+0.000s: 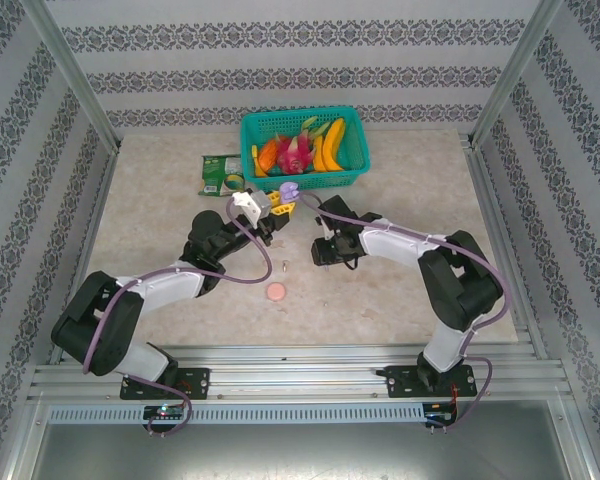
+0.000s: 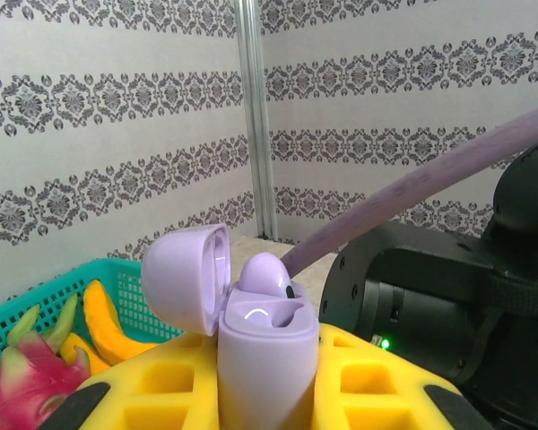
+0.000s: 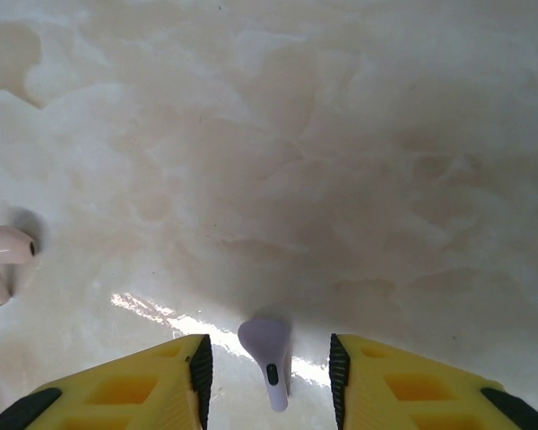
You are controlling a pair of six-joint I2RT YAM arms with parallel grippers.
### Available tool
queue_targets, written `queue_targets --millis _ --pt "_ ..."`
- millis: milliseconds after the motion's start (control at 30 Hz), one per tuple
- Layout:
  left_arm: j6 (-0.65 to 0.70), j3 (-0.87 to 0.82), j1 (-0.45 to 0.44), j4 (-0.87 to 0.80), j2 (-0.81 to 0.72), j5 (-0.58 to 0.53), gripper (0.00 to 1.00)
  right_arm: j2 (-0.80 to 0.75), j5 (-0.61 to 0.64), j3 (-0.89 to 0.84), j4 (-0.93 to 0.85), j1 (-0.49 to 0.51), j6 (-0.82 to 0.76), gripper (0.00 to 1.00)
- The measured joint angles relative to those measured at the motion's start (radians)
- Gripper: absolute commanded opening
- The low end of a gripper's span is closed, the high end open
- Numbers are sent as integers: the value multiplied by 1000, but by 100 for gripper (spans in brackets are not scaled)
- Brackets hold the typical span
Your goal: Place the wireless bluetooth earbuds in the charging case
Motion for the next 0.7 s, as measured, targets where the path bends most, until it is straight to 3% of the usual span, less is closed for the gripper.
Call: queue_targets --millis 700 --pt "0 -16 25 0 -19 -11 0 70 53 22 -7 44 -40 35"
